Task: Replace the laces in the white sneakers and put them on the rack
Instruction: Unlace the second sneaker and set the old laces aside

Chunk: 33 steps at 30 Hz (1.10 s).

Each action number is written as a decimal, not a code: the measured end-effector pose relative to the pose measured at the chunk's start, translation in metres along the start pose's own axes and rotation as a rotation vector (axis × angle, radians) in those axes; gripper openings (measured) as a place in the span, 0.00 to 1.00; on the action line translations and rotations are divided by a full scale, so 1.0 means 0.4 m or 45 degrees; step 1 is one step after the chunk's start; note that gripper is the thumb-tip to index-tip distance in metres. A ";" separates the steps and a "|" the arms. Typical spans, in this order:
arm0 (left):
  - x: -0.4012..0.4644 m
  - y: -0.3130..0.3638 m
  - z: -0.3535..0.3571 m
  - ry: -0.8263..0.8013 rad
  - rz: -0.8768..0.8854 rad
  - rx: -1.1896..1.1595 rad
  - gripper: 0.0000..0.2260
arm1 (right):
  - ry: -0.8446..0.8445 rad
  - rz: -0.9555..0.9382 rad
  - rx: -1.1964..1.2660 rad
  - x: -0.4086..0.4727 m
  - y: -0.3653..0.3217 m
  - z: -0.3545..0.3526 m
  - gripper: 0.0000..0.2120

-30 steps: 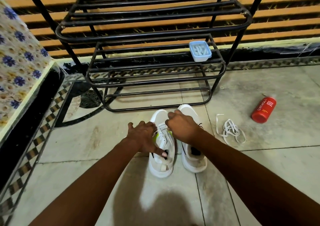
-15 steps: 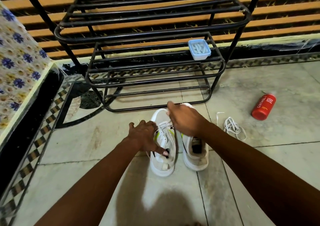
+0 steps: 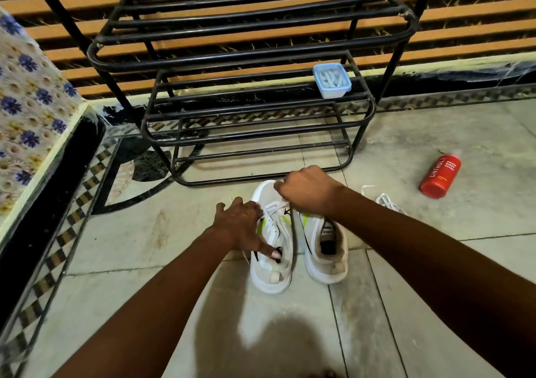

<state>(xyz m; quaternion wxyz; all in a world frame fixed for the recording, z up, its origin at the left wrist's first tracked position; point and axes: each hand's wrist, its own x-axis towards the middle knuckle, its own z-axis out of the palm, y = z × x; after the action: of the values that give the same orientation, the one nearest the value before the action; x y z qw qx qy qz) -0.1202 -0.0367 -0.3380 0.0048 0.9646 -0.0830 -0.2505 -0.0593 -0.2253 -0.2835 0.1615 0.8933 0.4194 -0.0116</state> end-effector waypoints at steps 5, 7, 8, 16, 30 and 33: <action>-0.003 -0.003 0.007 0.014 0.008 -0.005 0.47 | -0.107 -0.072 -0.032 -0.019 -0.016 0.024 0.07; -0.001 -0.004 0.006 0.008 0.010 0.006 0.44 | 0.022 0.011 0.029 -0.021 -0.011 0.031 0.05; 0.000 -0.005 0.003 0.007 0.010 0.006 0.41 | 0.130 0.053 0.032 -0.020 -0.007 0.033 0.06; 0.001 -0.011 0.013 0.037 0.017 -0.036 0.45 | 1.003 0.571 1.196 -0.055 -0.021 0.081 0.09; -0.003 -0.003 0.009 0.020 -0.007 -0.016 0.53 | 0.403 -0.115 0.457 -0.064 0.045 0.157 0.09; -0.004 -0.002 0.010 0.012 -0.013 -0.016 0.54 | 0.468 -0.086 0.477 -0.058 0.031 0.186 0.03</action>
<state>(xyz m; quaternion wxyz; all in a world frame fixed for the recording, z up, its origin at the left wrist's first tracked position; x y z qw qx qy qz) -0.1235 -0.0355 -0.3405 0.0101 0.9661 -0.0765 -0.2465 -0.0563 -0.2721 -0.3469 -0.0861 0.8802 0.4618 0.0679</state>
